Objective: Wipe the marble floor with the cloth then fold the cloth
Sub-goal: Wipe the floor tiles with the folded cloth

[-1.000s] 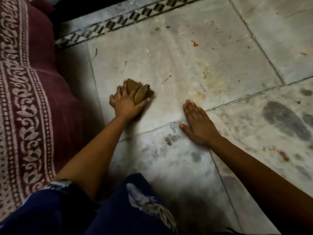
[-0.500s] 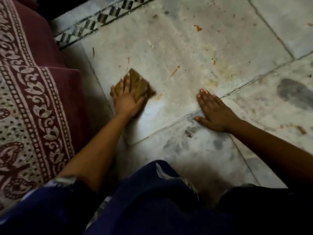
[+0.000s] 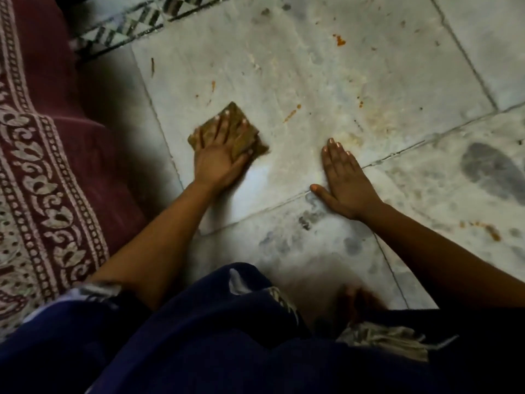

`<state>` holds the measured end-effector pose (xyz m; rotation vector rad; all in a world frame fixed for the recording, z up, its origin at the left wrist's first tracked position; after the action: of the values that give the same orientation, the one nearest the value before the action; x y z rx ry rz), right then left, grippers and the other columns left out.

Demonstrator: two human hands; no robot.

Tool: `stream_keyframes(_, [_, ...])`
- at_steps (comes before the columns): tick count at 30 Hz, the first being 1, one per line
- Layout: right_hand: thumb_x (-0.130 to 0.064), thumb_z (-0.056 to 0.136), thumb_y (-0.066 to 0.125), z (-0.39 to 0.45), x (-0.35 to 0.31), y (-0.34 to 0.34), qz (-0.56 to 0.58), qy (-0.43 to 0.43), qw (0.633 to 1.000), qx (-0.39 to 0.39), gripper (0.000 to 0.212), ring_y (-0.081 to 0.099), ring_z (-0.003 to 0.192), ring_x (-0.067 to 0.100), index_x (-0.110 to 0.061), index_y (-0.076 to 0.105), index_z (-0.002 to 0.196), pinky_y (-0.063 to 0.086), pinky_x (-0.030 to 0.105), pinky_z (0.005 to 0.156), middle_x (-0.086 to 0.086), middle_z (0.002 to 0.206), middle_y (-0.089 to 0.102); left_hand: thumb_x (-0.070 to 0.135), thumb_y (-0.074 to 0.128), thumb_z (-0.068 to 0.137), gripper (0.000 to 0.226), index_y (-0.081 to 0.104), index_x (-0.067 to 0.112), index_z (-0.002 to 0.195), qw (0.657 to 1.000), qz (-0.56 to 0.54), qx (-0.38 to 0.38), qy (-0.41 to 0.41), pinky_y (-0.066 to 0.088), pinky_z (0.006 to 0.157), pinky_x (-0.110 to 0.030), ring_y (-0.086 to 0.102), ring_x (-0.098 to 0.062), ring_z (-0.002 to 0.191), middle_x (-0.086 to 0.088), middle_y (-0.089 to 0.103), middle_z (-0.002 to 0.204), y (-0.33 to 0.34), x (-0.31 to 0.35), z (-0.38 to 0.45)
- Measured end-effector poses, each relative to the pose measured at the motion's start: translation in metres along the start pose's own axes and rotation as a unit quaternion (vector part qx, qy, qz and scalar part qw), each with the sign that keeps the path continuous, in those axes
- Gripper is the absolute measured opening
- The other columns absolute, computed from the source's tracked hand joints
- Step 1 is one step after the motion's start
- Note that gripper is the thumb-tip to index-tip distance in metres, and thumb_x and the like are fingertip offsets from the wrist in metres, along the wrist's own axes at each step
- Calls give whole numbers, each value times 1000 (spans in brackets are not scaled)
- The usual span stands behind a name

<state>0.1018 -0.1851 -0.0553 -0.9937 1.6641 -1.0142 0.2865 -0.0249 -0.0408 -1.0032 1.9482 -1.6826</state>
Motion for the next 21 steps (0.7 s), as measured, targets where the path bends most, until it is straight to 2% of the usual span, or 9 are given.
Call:
stream_keyframes(2, [-63,89,16,0,0,0,-7,2,1000,2,86,-1,143,22,0,9,147,-7,28,114,20,156,4,60,25,86,71,17,28,149,1000,-7,8,24,-14,110,-37,5,-26,145,-6,9,158,6,30,-6])
stream_keyframes(4, [-56,91,23,0,0,-1,-13,7,1000,13,80,5,144,25,0,12,147,-6,28,115,20,155,9,58,25,86,71,16,27,148,993,17,3,114,-11,111,-39,9,-26,144,-8,12,157,18,55,-39])
stream_keyframes(7, [-53,93,26,-1,0,-2,-13,10,999,28,77,7,144,25,0,13,147,-2,31,116,20,155,11,55,28,87,66,16,31,148,985,36,-1,168,0,112,-43,15,-25,142,-6,15,155,25,36,-78])
stream_keyframes(9, [-55,93,23,-1,-1,-2,-11,10,999,38,78,9,144,26,1,14,147,1,33,117,21,155,12,58,26,86,68,14,32,148,990,37,-1,138,0,112,-42,15,-27,142,-7,16,156,17,9,-65])
stream_keyframes(11, [-56,94,19,-2,-1,-4,-5,7,999,49,78,11,144,26,2,16,147,3,33,117,20,155,14,65,17,82,74,9,32,148,998,17,-11,62,-5,113,-42,6,-27,145,-6,7,158,4,-10,-29])
stream_keyframes(13, [-56,94,17,-2,-1,-5,-2,5,999,54,79,12,144,27,2,18,146,5,34,117,20,154,15,70,12,78,80,7,33,148,1000,-11,-24,4,-10,113,-45,-2,-24,145,-3,-1,158,-3,-13,6])
stream_keyframes(14, [-56,94,18,-3,-1,-5,-2,4,998,57,79,13,144,27,2,19,146,6,35,117,20,154,16,72,13,76,82,7,33,148,1000,-16,-26,6,-11,112,-46,-4,-23,145,-3,-2,158,-3,-2,16])
stream_keyframes(18, [-54,93,24,-2,0,-4,-6,5,998,62,77,14,144,27,2,21,146,7,35,117,20,154,18,69,25,82,77,16,29,148,991,16,2,132,-6,112,-45,8,-27,144,-8,10,156,12,56,-18])
stream_keyframes(21, [-54,93,22,-2,0,-3,-6,2,998,68,77,13,144,27,1,20,146,7,35,118,20,154,17,67,20,88,70,20,29,147,983,26,-1,181,-1,112,-43,10,-23,142,-5,12,155,24,46,-64])
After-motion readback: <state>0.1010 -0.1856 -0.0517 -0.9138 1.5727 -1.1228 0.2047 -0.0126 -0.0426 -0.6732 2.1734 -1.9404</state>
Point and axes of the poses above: each hand's wrist, its own z-axis towards the middle knuckle, its own y-axis out of the palm, x = y × z, the point moved 8 cm from there along z, towards the middle knuckle
